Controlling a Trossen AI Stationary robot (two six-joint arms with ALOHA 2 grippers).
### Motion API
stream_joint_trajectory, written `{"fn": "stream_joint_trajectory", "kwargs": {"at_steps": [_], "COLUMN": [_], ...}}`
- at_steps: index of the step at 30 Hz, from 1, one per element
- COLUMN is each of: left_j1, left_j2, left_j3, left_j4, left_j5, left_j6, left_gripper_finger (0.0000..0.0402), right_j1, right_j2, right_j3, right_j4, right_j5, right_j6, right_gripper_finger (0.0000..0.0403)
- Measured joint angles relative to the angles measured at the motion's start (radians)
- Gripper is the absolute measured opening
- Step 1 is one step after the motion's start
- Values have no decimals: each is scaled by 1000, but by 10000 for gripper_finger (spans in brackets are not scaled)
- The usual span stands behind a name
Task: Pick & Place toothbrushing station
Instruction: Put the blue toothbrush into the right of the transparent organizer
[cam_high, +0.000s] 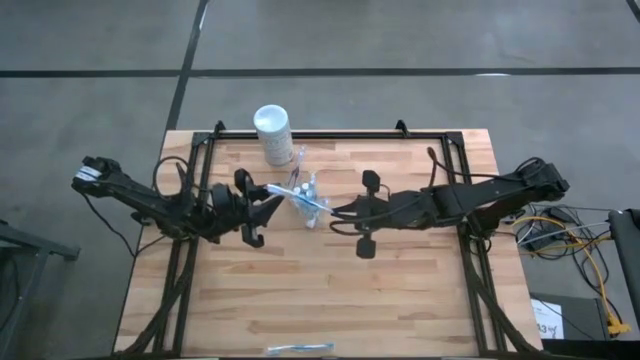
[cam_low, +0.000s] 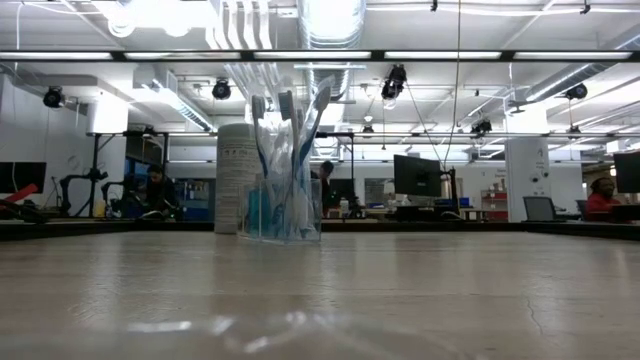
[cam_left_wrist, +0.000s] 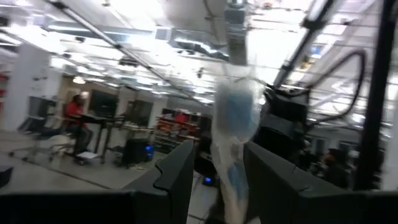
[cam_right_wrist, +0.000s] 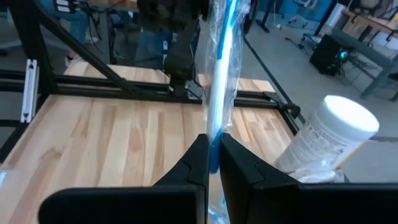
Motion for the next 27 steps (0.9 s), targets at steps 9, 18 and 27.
{"fn": "stream_joint_trajectory", "kwargs": {"at_steps": [9,18,27], "left_j1": [0,1,6], "left_j2": [0,1,10], "left_j3": [11,30,28], "left_j4": [-3,-9,-18], "left_j5": [23,28,26], "left_j6": [-2,0,-50], "left_gripper_finger": [145,144,137], "right_j1": [0,-1,-1], "right_j2": [-5,-4,-4], "right_j3": [1,2,2], "right_j4": [2,-6,-16], "right_j5": [-75,-127,-133], "right_j6": [5,11,11], "right_gripper_finger": [15,15,15]}}
